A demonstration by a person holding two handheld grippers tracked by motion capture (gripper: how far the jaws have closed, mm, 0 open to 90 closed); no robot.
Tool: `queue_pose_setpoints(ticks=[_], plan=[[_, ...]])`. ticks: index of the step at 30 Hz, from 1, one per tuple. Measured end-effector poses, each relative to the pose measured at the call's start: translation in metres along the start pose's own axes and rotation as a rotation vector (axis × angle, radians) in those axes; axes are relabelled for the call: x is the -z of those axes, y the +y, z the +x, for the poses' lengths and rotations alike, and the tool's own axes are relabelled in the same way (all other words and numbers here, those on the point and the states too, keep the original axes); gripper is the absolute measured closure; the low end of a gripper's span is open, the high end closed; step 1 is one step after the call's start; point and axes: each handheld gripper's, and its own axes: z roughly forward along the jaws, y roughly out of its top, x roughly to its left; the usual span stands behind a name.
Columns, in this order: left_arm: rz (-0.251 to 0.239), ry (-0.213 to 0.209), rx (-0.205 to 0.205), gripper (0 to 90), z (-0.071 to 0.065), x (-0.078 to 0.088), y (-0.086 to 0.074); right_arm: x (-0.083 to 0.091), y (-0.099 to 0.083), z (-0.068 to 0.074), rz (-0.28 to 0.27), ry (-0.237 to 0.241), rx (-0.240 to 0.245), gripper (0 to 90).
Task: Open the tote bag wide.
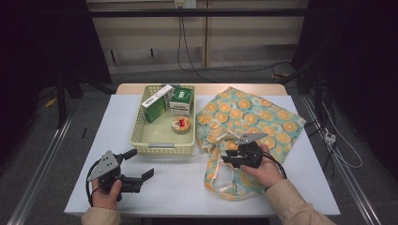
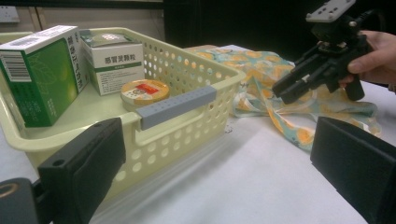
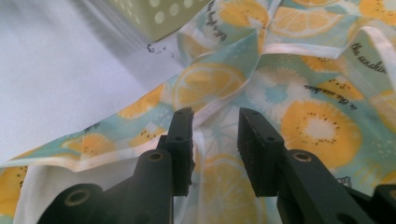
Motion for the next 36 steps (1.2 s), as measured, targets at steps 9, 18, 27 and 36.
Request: queue_pose_setpoints(ticks=[9, 18, 27, 36], plan=[[0.003, -0.003, 0.003, 3.2, -0.001, -0.001, 0.000, -0.005, -0.010, 0.000, 0.050, -0.023, 0.019, 78.2], [0.002, -0.001, 0.002, 3.2, -0.001, -0.001, 0.000, 0.005, -0.001, -0.005, 0.023, -0.025, 0.007, 90.0], [0.002, -0.002, 0.002, 3.2, -0.001, -0.001, 0.000, 0.031, 0.022, -0.018, -0.045, -0.079, -0.002, 90.0], [0.002, -0.010, -0.003, 3.2, -0.003, -0.003, 0.001, 0.029, 0.030, 0.001, -0.071, -0.047, 0.053, 90.0]])
